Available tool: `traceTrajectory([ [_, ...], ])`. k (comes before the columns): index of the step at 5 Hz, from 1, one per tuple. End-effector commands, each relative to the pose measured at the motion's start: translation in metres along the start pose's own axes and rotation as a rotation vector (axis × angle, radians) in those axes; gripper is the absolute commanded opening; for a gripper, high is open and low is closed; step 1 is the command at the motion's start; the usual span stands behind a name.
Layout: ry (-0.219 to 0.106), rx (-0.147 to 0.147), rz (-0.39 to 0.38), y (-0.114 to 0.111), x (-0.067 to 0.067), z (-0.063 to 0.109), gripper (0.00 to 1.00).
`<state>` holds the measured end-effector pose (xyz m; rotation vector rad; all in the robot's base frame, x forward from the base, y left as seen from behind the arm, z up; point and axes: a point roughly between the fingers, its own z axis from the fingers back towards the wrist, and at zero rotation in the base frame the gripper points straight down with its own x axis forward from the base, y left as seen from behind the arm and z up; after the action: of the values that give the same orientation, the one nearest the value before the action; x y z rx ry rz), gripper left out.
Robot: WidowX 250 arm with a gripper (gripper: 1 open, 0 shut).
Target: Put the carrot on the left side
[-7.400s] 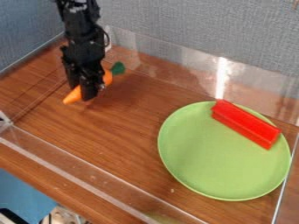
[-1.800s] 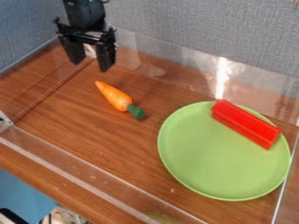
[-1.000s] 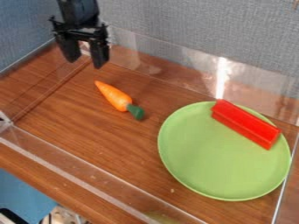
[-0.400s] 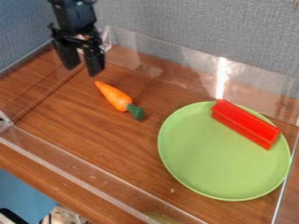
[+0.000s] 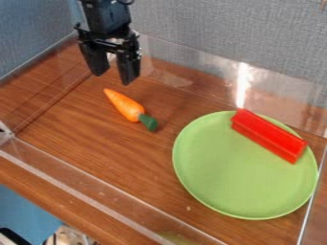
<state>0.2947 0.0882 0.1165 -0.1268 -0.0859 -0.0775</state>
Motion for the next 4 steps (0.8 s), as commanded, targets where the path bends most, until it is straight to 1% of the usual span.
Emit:
traceTrajectory([
  [1, -0.064, 0.048, 0.039, 0.006, 0.007, 0.017, 1.0],
  [3, -0.069, 0.077, 0.143, 0.04, 0.009, 0.005, 1.0],
  [4, -0.081, 0.086, 0.173, 0.047, 0.012, 0.004, 1.0],
])
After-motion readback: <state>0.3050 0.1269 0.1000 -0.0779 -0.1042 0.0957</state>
